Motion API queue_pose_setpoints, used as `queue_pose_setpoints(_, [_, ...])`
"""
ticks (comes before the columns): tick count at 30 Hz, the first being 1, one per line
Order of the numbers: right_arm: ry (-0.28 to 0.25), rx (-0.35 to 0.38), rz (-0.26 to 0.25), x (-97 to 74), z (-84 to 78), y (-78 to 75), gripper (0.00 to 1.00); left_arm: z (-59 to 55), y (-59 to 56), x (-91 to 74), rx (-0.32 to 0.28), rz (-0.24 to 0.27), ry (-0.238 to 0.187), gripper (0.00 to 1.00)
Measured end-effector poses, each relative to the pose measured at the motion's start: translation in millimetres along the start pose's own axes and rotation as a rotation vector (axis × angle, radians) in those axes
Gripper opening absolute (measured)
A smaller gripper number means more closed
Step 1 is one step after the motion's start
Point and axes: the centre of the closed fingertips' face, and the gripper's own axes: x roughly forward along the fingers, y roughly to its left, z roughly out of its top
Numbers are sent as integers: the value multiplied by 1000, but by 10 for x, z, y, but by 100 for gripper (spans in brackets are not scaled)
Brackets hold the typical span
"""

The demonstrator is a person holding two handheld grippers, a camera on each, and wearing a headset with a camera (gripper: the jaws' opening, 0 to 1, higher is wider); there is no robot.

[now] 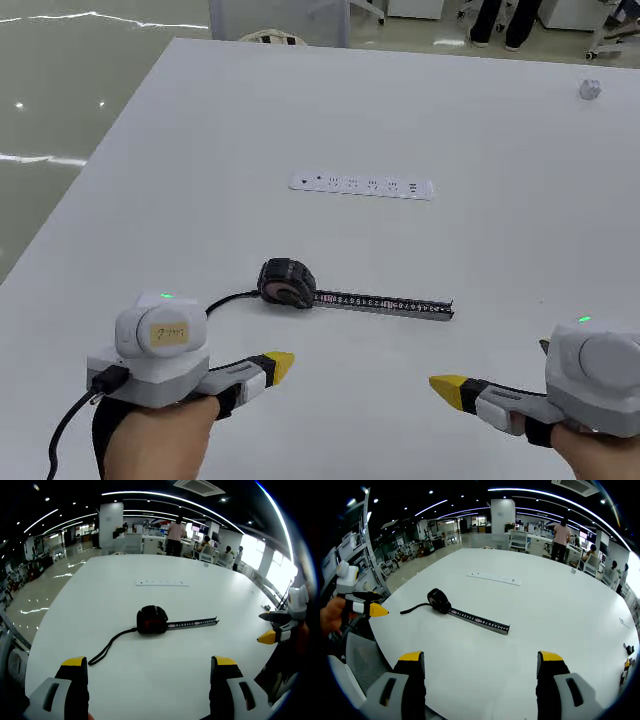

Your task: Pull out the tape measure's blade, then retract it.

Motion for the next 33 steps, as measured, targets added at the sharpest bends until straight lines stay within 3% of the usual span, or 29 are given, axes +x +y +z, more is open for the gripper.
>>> queue_pose_setpoints(8, [13,-6,9,118,-38,-13,93,33,19,117,-1,18,-1,100])
queue_pose_setpoints(21, [45,-31,33,318,-90,-32,92,-44,-40,310,-14,13,19,100])
queue_pose_setpoints(33, [66,-43,46,462,-94,-70,92,93,-31,509,-6,23,-11,97])
